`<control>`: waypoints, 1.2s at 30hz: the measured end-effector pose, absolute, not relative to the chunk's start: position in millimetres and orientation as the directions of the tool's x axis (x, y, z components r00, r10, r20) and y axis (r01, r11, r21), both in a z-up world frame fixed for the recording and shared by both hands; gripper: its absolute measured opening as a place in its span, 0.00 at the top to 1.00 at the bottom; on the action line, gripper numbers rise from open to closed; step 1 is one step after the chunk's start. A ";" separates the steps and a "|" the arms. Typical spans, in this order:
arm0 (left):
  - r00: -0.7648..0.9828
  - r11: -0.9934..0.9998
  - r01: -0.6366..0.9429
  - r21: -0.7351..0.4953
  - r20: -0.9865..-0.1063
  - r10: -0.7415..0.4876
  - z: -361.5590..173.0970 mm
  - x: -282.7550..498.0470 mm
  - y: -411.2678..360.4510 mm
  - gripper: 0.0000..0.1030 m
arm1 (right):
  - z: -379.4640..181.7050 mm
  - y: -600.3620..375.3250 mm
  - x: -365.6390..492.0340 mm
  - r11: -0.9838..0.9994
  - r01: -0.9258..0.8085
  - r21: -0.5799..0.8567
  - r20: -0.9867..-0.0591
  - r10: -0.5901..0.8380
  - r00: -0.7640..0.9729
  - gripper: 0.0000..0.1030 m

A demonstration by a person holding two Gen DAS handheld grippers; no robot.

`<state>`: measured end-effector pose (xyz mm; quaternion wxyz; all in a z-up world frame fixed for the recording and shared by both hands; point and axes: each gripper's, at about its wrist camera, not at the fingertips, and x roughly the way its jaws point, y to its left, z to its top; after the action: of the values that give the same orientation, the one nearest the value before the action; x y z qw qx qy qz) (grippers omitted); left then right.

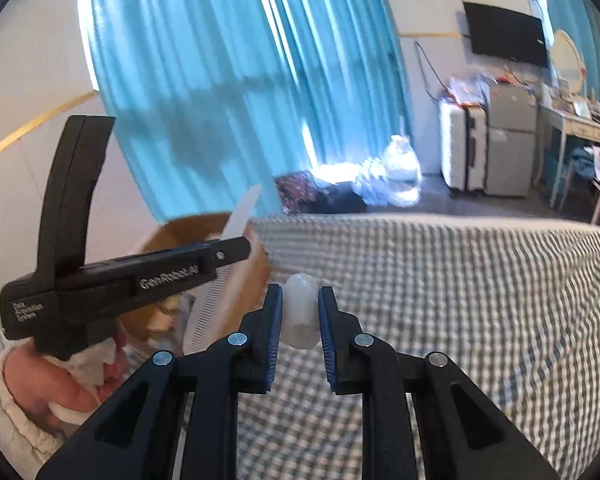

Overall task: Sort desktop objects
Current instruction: 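Carry the comb and foam stick over the cardboard box and open the left tool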

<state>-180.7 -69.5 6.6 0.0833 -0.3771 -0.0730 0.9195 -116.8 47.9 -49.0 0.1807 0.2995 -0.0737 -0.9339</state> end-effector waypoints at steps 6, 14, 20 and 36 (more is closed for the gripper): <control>-0.755 -0.984 -0.028 -0.179 -0.641 0.138 40.4 -176.7 -125.4 0.74 | -14.6 -6.5 -126.4 -0.894 0.383 0.231 -0.481 -0.447 -0.754 0.83; -0.757 -0.982 0.105 -0.154 -0.653 0.021 36.1 -192.2 -217.2 0.74 | -10.8 -81.5 -150.5 -0.844 0.481 0.236 -0.484 -0.531 -0.695 0.88; -0.678 -0.974 0.171 -0.152 -0.735 -0.004 -24.5 -205.6 -256.0 0.74 | -62.0 -101.0 -176.7 -0.842 0.479 0.249 -0.562 -0.528 -0.636 0.88; -0.582 -0.967 0.235 -0.102 -0.811 -0.056 -122.5 -206.5 -252.0 0.23 | -261.5 -81.5 -152.3 -0.880 0.424 0.215 -0.881 -0.362 -0.305 0.65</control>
<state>-206.5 -252.0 -122.5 -0.0824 -0.4498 -0.0996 0.8838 -152.3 -81.5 -261.5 0.2435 0.5369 0.0288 -0.8073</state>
